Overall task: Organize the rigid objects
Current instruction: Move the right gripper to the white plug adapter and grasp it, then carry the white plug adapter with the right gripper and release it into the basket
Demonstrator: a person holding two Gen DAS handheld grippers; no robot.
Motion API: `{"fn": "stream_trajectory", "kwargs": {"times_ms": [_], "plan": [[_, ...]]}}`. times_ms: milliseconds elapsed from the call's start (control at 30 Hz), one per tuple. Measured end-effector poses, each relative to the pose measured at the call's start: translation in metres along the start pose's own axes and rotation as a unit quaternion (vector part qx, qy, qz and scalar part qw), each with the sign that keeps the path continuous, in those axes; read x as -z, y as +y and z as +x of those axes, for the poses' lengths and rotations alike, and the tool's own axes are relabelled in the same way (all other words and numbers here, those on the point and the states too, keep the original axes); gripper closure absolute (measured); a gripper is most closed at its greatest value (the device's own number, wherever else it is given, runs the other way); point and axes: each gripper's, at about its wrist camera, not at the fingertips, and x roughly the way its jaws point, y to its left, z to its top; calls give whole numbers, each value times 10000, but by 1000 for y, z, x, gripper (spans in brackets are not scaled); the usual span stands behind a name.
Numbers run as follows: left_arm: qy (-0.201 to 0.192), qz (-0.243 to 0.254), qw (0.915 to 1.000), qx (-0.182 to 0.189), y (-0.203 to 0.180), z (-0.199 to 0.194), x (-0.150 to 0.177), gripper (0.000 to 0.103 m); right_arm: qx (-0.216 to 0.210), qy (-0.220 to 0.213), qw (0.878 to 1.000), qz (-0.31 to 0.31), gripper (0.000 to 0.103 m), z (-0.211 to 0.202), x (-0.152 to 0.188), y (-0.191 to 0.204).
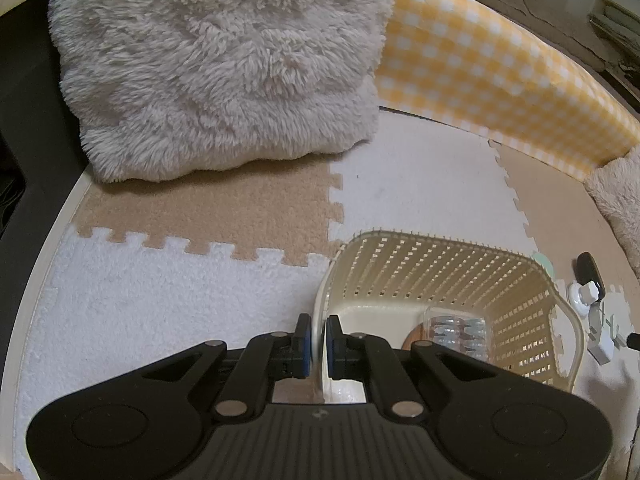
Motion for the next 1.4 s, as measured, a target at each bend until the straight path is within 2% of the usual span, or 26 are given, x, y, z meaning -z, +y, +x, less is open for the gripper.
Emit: {"fn": "stream_trajectory", "kwargs": {"times_ms": [100,300,367,400,567,733,833,1033,1200,1400], "plan": [[-4,0,10000,-5,0,0,0,95,-116,203,9987,445,0,15,0,-9],[-4,18,10000,-24,-1,1,1,95,-758,503,9873,1304,0,35,0,-13],[-1,17,10000,-22,-1,0,1,95,-876,521,9833,1507,7,40,-2,-8],[0,17,10000,-20,-1,0,1,95,-920,520,9825,1536,14,41,-2,-6],[-7,13,10000,-20,-1,1,2,95,-804,452,9858,1405,24,47,-5,2],[-1,19,10000,-27,-1,1,2,95,-521,506,9921,1023,45,49,-5,7],[-2,9,10000,-20,-1,0,2,95,-370,560,9944,822,52,50,-4,9],[-53,-36,10000,8,1,-2,1,96,-334,513,9961,632,54,44,-5,14],[-54,-54,10000,23,1,-2,0,96,-644,327,9951,676,55,29,-7,24],[-56,-82,9999,39,1,-1,0,96,-1355,137,9890,582,55,-1,-6,49]]}}
